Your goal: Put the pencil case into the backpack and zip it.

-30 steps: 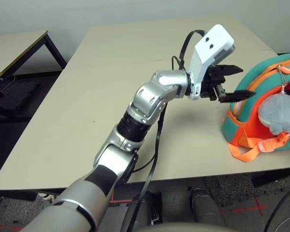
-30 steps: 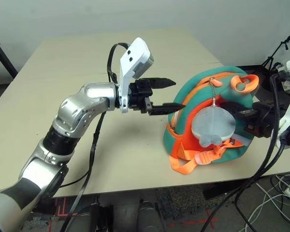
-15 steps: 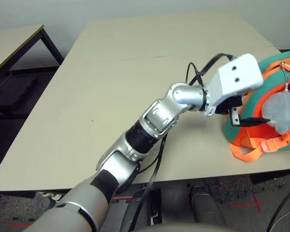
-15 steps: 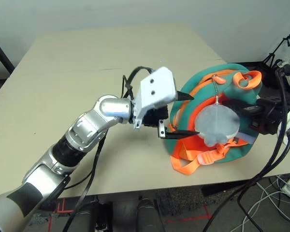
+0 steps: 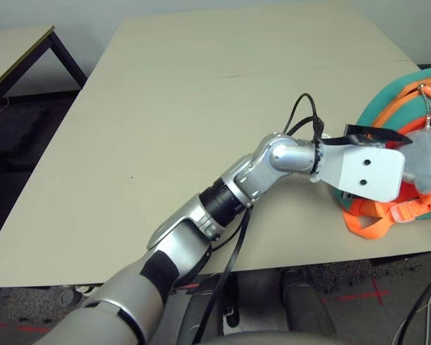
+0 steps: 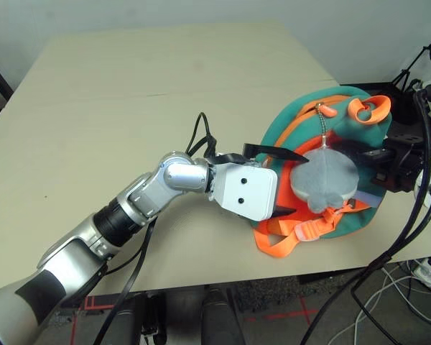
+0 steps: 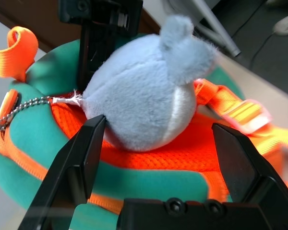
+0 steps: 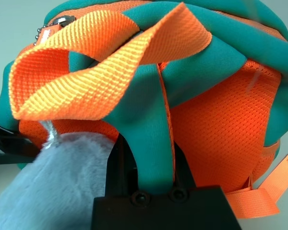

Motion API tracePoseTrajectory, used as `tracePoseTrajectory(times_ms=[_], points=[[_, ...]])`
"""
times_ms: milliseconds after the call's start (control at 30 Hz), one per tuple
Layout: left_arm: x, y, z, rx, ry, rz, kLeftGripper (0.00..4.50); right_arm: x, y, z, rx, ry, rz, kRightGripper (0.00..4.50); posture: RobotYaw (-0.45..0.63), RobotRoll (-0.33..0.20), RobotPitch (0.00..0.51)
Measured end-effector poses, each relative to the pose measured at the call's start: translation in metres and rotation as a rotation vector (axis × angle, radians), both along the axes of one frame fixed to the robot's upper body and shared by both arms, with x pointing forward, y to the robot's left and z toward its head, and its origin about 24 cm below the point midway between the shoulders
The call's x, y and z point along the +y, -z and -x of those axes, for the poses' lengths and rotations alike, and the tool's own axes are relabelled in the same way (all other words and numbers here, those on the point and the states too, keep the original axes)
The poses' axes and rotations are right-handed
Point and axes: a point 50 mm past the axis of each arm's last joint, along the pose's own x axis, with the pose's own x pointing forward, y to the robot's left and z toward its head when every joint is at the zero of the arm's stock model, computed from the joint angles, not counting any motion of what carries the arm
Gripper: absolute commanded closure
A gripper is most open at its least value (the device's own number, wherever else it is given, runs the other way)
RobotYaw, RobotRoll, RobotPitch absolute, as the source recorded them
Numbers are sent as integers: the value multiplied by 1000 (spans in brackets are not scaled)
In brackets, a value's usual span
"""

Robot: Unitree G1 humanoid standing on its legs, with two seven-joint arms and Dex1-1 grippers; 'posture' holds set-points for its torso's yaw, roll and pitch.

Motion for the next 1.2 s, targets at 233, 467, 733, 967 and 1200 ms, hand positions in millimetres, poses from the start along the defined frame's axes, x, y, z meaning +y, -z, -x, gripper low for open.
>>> tracePoseTrajectory(times_ms=[233,467,733,967,1200], points=[[-11,-1,0,-89,-37,116,0,3,1,0,-9,-8,2,4452,-274,0,205],[-12,-1,0,-128,-41,143,1220,3,3,0,-21,-3,-13,4452,-262,0,195],[-8,-7,-1,-81,-23,169,3681,3,4,-1,-31,2,-24,4452,-246,0,182],[15,-33,-5,-27,-14,285,4309,0,8,1,-32,3,-40,4452,-214,0,162],[77,-50,-21,58,-140,376,4322,-9,17,11,1,7,-66,4452,-198,0,146]])
